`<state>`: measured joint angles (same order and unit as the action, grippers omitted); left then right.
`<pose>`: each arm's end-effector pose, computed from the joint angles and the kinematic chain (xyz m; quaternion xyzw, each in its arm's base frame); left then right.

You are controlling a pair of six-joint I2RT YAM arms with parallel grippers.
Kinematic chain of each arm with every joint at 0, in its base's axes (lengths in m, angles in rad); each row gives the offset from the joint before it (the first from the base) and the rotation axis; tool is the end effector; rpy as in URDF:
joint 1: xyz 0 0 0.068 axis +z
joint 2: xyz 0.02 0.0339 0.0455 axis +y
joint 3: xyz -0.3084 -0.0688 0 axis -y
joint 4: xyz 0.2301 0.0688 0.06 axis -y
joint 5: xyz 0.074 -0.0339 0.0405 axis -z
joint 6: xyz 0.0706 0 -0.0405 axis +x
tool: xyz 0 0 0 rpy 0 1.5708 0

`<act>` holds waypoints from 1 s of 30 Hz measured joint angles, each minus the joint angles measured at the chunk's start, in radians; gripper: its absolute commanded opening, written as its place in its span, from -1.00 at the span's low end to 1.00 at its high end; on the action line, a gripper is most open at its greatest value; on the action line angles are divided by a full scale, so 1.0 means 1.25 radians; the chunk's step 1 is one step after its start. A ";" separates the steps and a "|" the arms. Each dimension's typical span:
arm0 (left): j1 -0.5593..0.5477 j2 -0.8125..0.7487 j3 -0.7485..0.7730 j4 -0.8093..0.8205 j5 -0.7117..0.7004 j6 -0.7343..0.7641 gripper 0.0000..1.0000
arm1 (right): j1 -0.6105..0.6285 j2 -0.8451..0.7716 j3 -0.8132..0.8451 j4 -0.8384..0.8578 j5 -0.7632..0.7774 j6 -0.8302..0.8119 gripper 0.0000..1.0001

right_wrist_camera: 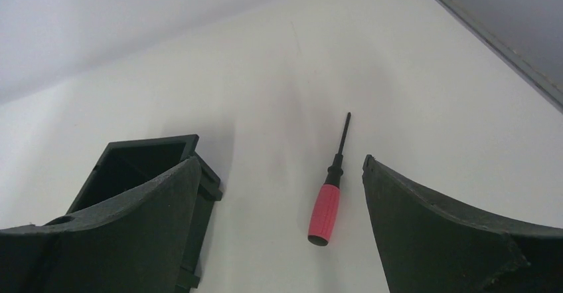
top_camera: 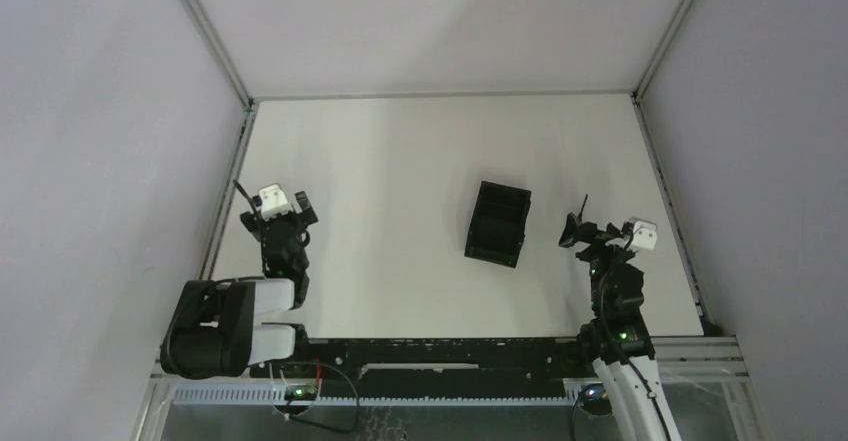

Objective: Put the screwdriver in the bin

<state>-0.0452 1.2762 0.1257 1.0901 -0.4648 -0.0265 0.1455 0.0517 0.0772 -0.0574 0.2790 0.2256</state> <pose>0.2172 0.0219 0.2147 -0.1512 0.7100 0.1437 0.6726 0.0843 -0.0073 0.1908 0.1251 0.7069 0.0289 0.6956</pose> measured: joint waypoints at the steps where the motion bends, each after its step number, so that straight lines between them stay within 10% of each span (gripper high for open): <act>1: 0.000 0.000 0.000 0.000 0.000 0.000 0.97 | 0.000 0.006 0.000 0.002 0.004 0.003 0.99; 9: 0.000 0.000 0.000 0.000 0.000 0.000 0.97 | -0.011 0.165 0.118 -0.032 0.068 0.045 0.99; 20: 0.000 0.000 0.000 0.000 0.000 0.000 0.97 | -0.131 0.746 0.638 -0.240 -0.013 0.074 0.74; 30: 0.000 0.000 0.000 0.000 0.000 0.000 0.97 | -0.186 1.146 0.740 -0.395 -0.152 0.076 0.38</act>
<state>-0.0452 1.2762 0.1257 1.0901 -0.4648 -0.0265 -0.0868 1.4837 1.0019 -0.5514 0.0887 0.3202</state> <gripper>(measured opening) 0.985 0.714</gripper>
